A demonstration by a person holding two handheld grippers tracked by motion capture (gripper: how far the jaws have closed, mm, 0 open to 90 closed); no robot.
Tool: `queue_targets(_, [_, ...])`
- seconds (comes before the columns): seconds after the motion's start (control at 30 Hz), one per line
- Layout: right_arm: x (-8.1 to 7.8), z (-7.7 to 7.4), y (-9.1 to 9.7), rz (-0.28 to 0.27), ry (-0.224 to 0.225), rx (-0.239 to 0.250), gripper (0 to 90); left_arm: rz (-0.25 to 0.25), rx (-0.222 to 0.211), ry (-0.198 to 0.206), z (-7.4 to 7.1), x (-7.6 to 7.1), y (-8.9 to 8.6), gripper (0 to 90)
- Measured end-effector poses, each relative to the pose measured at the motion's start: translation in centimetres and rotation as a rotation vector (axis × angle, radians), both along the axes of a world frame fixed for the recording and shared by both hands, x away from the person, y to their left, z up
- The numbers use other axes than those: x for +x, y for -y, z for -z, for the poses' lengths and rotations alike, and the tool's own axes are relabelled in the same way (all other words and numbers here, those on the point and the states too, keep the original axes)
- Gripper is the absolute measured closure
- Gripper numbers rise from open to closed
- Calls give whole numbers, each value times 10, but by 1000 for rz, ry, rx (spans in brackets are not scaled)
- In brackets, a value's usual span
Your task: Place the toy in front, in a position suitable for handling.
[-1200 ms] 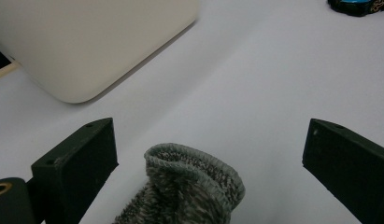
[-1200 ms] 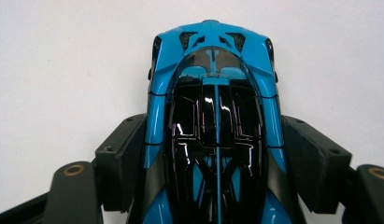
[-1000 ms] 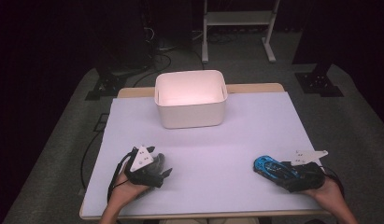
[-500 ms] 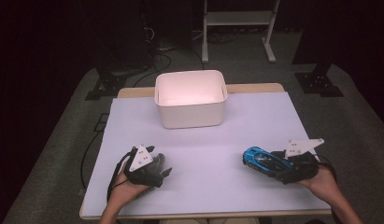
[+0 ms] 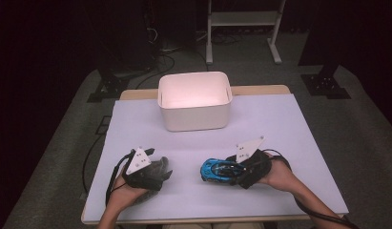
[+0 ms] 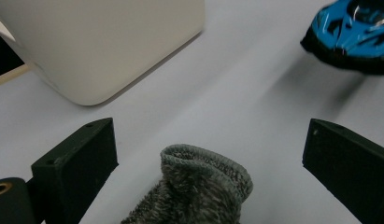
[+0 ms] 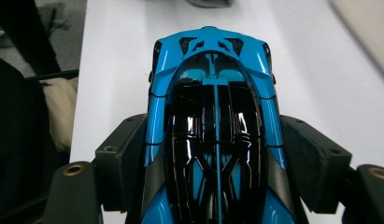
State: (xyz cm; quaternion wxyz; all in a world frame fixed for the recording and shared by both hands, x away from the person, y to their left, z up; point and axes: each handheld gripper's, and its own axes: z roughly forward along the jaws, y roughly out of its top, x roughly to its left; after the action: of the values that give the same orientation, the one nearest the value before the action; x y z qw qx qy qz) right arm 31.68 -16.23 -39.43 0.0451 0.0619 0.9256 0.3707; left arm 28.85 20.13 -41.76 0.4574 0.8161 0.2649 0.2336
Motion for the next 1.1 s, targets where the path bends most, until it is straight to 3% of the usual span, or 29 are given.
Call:
queue_targets(0.3, [6, 44, -14, -48, -29, -96, 264, 21, 19, -17, 1, 0, 2, 23])
queue_targets(0.4, [7, 53, -11, -42, -51, -61, 262, 21, 25, -22, 1, 1, 1, 24])
queue_targets(0.5, [6, 55, -9, -37, -55, -45, 256, 15, 33, -21, 1, 1, 0, 24])
queue_targets(0.63, [9, 53, -3, -5, -99, 2, 193, 12, 39, -19, -1, 1, -1, 33])
queue_targets(0.77, [7, 46, 8, 17, -99, 31, 183, 25, 76, -24, -3, -1, -3, 51])
queue_targets(0.83, [1, 41, 24, 41, -73, 56, 176, 32, 118, -21, -7, -3, -5, 79])
queue_targets(0.93, [-6, 40, 41, 77, -77, 86, 176, 34, 136, -19, -10, -4, -7, 129])
queue_targets(0.97, [-8, 40, 46, 91, -82, 90, 174, 44, 143, -34, -12, -3, -9, 141])
queue_targets(1.1, [-12, 41, 58, 120, -90, 108, 175, 50, 228, -31, -10, -2, -9, 160])
